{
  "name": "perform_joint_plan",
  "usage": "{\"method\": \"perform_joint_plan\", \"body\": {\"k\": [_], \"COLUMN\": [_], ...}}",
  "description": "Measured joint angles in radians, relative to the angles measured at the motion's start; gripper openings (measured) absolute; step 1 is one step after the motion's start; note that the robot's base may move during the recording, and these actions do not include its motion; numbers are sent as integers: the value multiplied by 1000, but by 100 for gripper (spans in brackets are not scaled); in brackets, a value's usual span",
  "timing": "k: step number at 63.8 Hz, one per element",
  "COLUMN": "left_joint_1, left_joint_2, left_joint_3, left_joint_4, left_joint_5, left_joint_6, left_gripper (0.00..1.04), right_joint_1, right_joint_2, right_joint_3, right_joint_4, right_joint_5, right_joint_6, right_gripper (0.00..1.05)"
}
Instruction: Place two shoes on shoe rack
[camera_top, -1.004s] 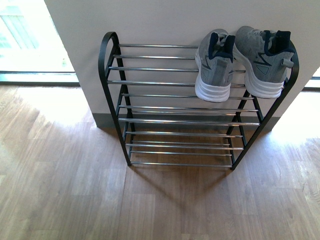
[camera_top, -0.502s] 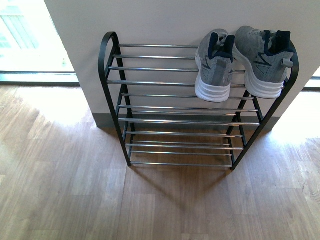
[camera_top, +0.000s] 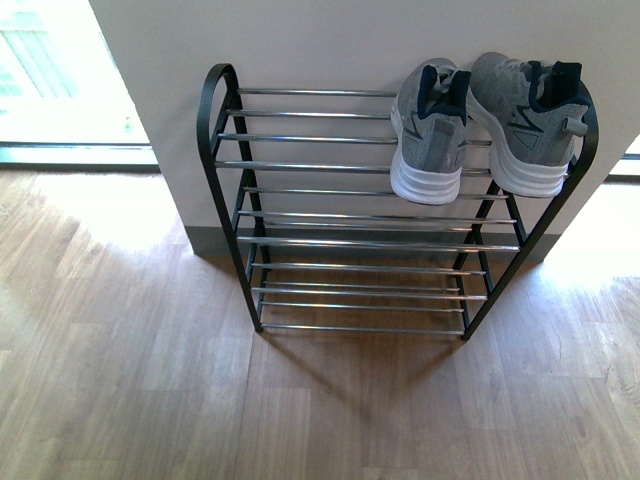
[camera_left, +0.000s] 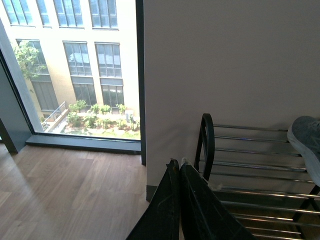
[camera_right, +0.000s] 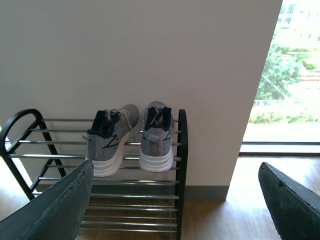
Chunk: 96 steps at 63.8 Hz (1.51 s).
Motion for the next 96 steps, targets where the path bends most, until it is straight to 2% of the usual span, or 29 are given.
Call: {"method": "perform_joint_plan", "body": {"k": [21, 26, 44, 50, 76, 96], "left_joint_1": [0, 0, 1, 1, 1, 1], "left_joint_2": [-88, -222, -244, -244, -244, -244], "left_joint_3": [0, 0, 0, 0, 0, 0], "left_joint_4": [-88, -250, -261, -261, -261, -261], "left_joint_5": [0, 0, 0, 0, 0, 0], "left_joint_6": [0, 0, 0, 0, 0, 2], "left_gripper": [1, 1, 2, 24, 96, 95], "right_joint_1": [0, 0, 0, 0, 0, 0], "right_joint_2": [0, 0, 0, 0, 0, 0], "right_joint_3": [0, 0, 0, 0, 0, 0], "right_joint_4": [0, 0, 0, 0, 0, 0], "right_joint_5": [0, 0, 0, 0, -3, 0], "right_joint_6": [0, 0, 0, 0, 0, 0], "right_gripper": [96, 96, 96, 96, 96, 96]}}
